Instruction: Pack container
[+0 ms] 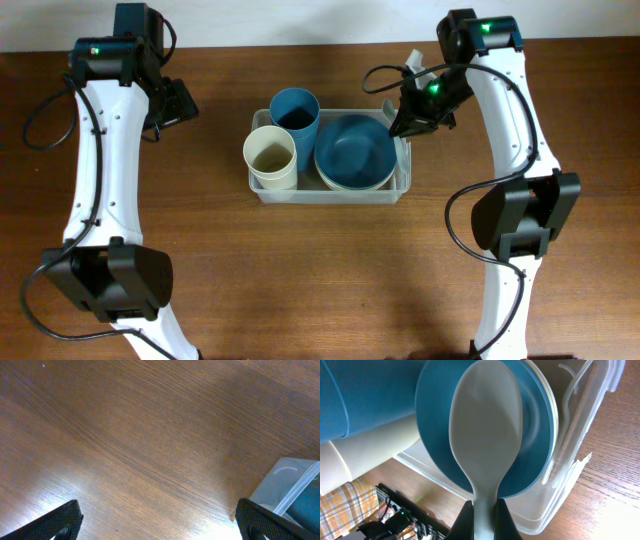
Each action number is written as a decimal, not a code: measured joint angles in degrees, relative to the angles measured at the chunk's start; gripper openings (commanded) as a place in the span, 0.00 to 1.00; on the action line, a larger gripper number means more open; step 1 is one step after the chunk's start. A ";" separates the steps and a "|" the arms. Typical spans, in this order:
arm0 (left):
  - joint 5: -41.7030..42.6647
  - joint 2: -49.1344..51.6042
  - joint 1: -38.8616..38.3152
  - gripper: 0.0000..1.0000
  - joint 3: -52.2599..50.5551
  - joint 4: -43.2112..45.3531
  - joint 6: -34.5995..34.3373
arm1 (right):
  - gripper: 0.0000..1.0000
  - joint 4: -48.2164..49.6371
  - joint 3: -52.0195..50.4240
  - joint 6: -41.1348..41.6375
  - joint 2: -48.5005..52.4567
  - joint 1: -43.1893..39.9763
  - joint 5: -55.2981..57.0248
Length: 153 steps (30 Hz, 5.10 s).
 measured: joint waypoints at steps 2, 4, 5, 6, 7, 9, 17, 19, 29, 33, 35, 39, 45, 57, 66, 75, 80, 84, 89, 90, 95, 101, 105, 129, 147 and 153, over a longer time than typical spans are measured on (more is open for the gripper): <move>0.00 0.00 0.00 1.00 0.00 0.02 0.00 | 0.04 0.28 -0.31 0.26 0.00 0.00 0.31; 0.00 0.00 0.02 1.00 0.00 0.02 0.00 | 0.04 0.70 -0.70 0.48 0.00 0.00 0.46; 0.00 0.00 0.02 1.00 0.00 0.00 0.00 | 0.04 1.09 -0.98 0.76 0.00 0.00 0.74; 0.00 0.00 0.02 1.00 0.00 0.02 0.00 | 0.04 1.57 -1.29 1.09 0.00 0.00 0.98; 0.00 0.00 0.00 1.00 0.00 0.02 0.00 | 0.04 2.01 -1.68 1.60 0.00 0.00 1.25; 0.00 0.00 0.00 1.00 0.00 0.00 0.00 | 0.04 3.10 -2.91 2.36 0.00 0.00 1.51; 0.00 0.00 0.00 1.00 0.00 0.00 0.00 | 0.04 6.45 -9.05 3.58 0.00 0.00 2.10; 0.00 0.00 0.00 1.00 0.00 0.02 0.00 | 0.04 7.37 -10.16 3.72 0.00 -0.02 2.14; 0.00 0.00 0.02 1.00 0.00 0.00 0.00 | 0.04 10.34 -11.02 5.92 0.00 -0.28 2.97; 0.00 0.00 0.02 1.00 0.00 0.02 0.00 | 0.06 10.86 -11.02 7.45 0.00 -0.28 5.38; 0.00 0.00 0.02 1.00 0.00 0.02 0.00 | 0.08 11.06 -11.02 7.91 0.00 -0.28 5.97; 0.00 0.00 0.02 1.00 0.00 0.00 0.00 | 0.14 11.23 -11.02 8.28 0.00 -0.28 6.58; 0.00 0.00 0.02 1.00 0.00 0.00 0.00 | 0.20 11.23 -11.02 8.57 0.00 -0.28 6.86; 0.00 0.00 0.00 1.00 0.00 0.02 0.00 | 0.24 11.67 -10.97 8.70 0.00 -0.37 6.99; 0.00 0.00 0.00 1.00 0.00 0.02 0.00 | 0.60 2.99 2.19 8.09 0.02 -3.93 7.19; 0.00 0.00 0.02 1.00 0.00 0.00 0.00 | 0.99 -2.51 17.38 5.90 -3.32 -11.89 12.92; 0.00 0.00 0.02 1.00 0.00 0.00 0.00 | 0.99 -2.51 14.08 4.24 -6.93 -15.10 15.91; 0.00 0.00 0.02 1.00 0.00 0.00 0.00 | 0.99 -2.49 3.80 1.95 -12.15 -15.80 16.85; -0.02 0.00 0.00 1.00 0.00 0.02 0.00 | 0.99 -2.54 -9.18 -0.31 -18.18 -15.76 18.18; -0.02 0.00 0.00 1.00 0.00 0.00 0.00 | 0.99 -2.54 -11.82 -0.68 -19.32 -15.76 18.60; 0.00 0.00 0.02 1.00 0.00 0.00 0.00 | 0.99 -2.54 -22.32 -1.36 -24.68 -15.76 19.37; 0.00 0.00 0.00 1.00 0.00 0.02 0.00 | 0.99 -2.54 -29.22 -1.53 -33.73 -15.41 18.56; -0.02 0.00 0.00 1.00 0.00 0.02 0.00 | 0.99 -2.54 -30.05 -1.49 -39.82 -13.70 17.46; 0.00 0.00 0.00 1.00 0.00 0.00 0.00 | 0.99 -2.51 -31.58 3.23 -57.13 -0.85 15.28; -0.02 0.00 0.00 1.00 0.00 0.02 0.00 | 0.99 6.25 -32.02 1.46 -65.18 -0.85 15.28; -0.02 0.00 0.00 1.00 0.00 0.02 0.00 | 0.99 11.69 -33.44 -0.04 -71.65 -0.81 16.50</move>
